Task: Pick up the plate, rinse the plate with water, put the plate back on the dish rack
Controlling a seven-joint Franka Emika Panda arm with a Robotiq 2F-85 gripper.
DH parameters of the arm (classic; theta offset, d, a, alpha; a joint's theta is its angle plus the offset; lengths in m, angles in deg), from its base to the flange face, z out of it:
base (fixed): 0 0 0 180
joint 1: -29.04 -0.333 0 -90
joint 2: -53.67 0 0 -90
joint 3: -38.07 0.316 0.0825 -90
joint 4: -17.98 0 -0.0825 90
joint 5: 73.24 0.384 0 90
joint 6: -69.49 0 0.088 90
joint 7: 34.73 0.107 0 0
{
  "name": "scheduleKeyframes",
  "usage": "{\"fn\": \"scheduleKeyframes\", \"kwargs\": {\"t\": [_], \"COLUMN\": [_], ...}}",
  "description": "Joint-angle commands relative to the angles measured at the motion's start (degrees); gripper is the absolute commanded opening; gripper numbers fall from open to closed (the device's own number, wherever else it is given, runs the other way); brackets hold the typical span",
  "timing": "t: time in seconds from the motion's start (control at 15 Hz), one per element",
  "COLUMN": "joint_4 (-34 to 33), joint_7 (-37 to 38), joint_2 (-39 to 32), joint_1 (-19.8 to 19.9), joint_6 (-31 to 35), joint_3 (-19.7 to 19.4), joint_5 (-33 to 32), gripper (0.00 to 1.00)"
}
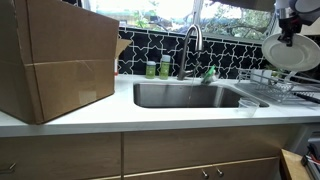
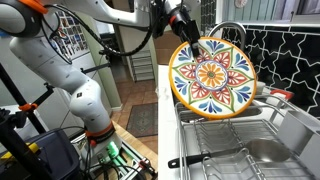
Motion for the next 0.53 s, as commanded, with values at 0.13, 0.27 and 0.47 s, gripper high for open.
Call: {"fn": "scheduleKeyframes", "kwargs": {"t": [0.13, 0.27, 0.47], "joint_4": [3.86, 5.00, 6.63], "joint_7": [4.04, 5.84, 8.22], "joint_2": [1.90, 1.72, 1.67], "joint_1": [-7.39, -9.70, -13.14], "joint_6": [-5.92, -6.97, -7.25], "joint_3": [3.49, 4.54, 5.82], "joint_5": [-8.47, -10.06, -9.93], "gripper": [0.03, 0.03, 0.03]}}
